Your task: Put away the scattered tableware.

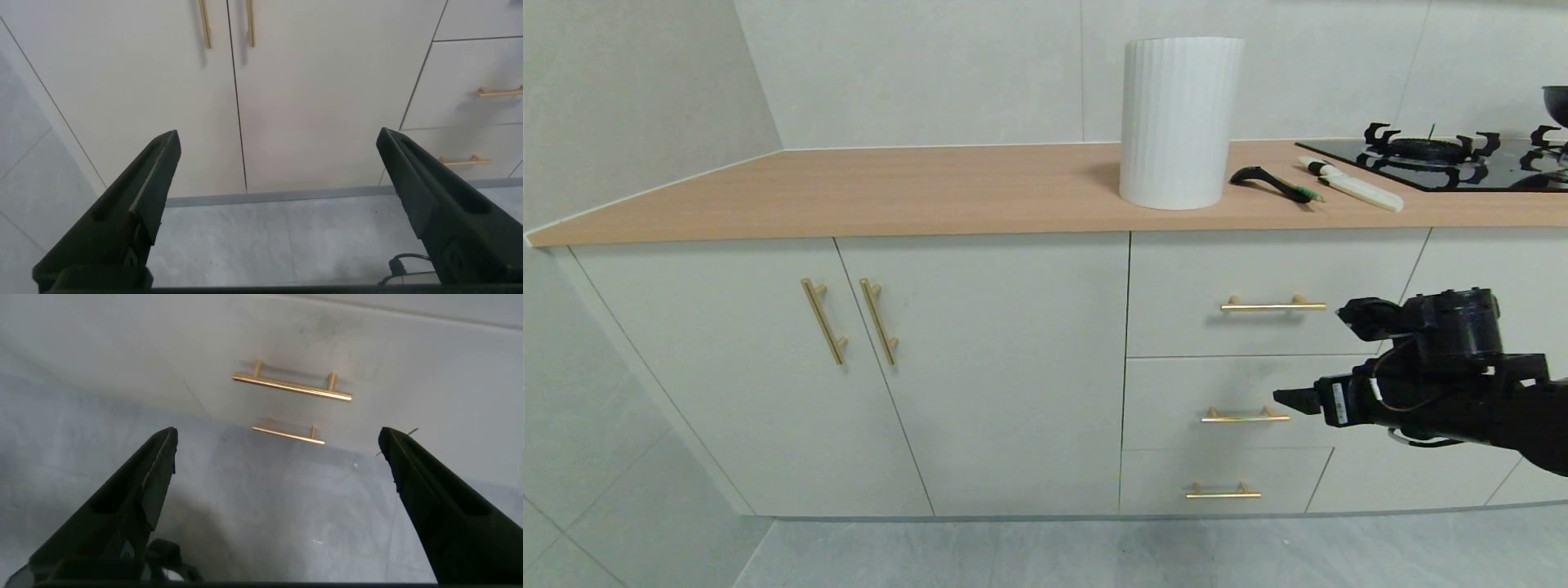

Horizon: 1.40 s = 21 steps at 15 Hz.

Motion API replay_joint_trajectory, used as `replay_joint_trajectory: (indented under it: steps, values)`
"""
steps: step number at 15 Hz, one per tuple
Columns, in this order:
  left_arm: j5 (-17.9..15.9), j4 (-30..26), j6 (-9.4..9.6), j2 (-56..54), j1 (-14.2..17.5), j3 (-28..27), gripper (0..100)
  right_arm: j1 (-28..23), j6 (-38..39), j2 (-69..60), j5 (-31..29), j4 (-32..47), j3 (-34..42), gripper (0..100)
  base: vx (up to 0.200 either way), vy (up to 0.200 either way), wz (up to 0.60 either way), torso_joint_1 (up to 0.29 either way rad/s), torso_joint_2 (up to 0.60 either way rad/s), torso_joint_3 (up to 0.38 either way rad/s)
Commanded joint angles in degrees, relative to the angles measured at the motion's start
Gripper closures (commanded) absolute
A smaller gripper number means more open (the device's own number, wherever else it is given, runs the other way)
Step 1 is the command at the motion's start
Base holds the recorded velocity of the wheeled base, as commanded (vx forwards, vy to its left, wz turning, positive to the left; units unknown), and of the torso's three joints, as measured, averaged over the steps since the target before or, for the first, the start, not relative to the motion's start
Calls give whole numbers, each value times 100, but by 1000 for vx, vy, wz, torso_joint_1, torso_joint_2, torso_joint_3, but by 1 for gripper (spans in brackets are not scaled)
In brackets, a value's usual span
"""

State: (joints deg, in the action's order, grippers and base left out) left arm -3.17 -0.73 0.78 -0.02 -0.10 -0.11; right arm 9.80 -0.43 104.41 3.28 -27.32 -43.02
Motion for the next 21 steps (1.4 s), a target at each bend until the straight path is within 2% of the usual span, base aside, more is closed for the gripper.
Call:
replay_joint_trajectory:
  steps: [1, 4, 7, 16, 21]
  values:
    - [1, -6, 1, 2, 1, 2, 0, 180, -10, 879, -275, -177, -224, 0, 0, 0, 0, 0, 0, 0]
    - [1, 3, 1, 2, 1, 2, 0, 162, -1, 1837, -556, -1399, -216, 0, 0, 0, 0, 0, 0, 0]
    - [1, -6, 10, 2, 1, 2, 0, 22, 25, 2312, -618, -2120, -251, 0, 0, 0, 0, 0, 0, 0]
    - [1, 3, 1, 2, 1, 2, 0, -101, 51, 3191, -1013, -2709, -664, 0, 0, 0, 0, 0, 0, 0]
    - [1, -6, 1, 2, 1, 2, 0, -215, 51, 3498, -1022, -2919, -892, 0, 0, 0, 0, 0, 0, 0]
